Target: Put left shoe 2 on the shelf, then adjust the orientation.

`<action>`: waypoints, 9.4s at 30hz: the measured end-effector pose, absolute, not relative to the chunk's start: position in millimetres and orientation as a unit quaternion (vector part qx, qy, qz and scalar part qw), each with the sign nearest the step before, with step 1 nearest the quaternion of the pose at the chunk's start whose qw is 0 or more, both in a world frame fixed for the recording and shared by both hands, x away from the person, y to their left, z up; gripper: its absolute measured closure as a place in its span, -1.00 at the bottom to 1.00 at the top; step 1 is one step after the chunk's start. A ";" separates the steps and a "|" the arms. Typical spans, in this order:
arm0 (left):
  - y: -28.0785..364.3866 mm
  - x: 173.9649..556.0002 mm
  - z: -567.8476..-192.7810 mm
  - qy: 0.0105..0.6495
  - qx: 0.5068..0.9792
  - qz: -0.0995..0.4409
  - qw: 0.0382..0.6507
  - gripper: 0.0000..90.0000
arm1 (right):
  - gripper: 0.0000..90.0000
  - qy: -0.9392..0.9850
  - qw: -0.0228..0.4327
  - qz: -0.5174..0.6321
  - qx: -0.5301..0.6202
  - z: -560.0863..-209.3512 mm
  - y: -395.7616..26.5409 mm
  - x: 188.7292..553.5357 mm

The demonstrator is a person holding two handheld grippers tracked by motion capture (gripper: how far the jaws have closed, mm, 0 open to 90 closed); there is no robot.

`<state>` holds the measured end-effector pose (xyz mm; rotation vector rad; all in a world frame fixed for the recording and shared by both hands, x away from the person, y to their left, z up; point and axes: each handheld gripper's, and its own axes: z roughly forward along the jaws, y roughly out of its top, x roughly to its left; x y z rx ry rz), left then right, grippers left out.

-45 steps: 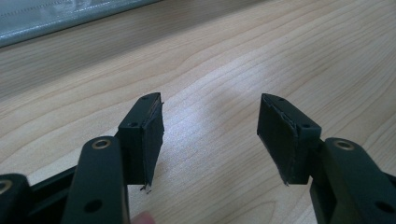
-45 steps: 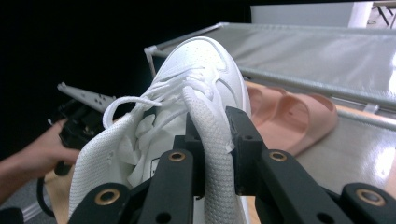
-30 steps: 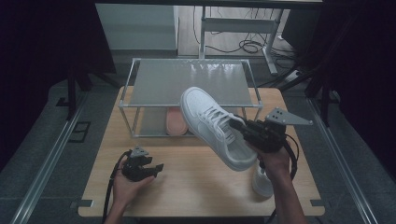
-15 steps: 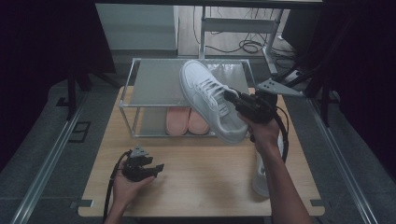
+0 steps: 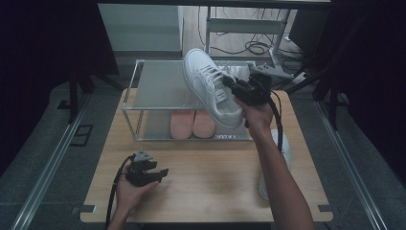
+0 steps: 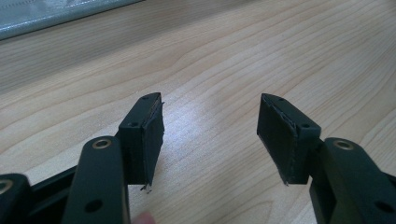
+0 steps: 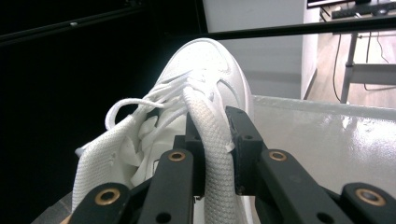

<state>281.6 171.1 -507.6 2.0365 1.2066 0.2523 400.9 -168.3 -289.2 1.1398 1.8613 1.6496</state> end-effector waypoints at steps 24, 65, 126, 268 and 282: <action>171.8 281.7 -508.1 0.467 0.796 0.093 0.374 -0.08 | 0.79 0.652 0.197 0.554 0.478 -285.9 -128.9 470.9; 187.5 281.7 -504.2 0.478 0.783 0.097 0.385 -0.08 | 0.37 0.645 0.142 0.524 0.537 -321.3 -86.0 540.4; 180.5 281.2 -507.8 0.472 0.793 0.098 0.372 -0.08 | 1.00 0.733 0.190 0.477 0.445 -360.4 -128.9 463.7; 174.0 279.9 -511.9 0.465 0.802 0.090 0.364 -0.09 | 1.00 0.804 0.214 0.351 0.429 -478.8 -269.4 213.1; 176.0 279.9 -511.4 0.466 0.800 0.091 0.365 -0.09 | 1.00 0.792 0.220 0.341 0.456 -477.2 -298.4 209.6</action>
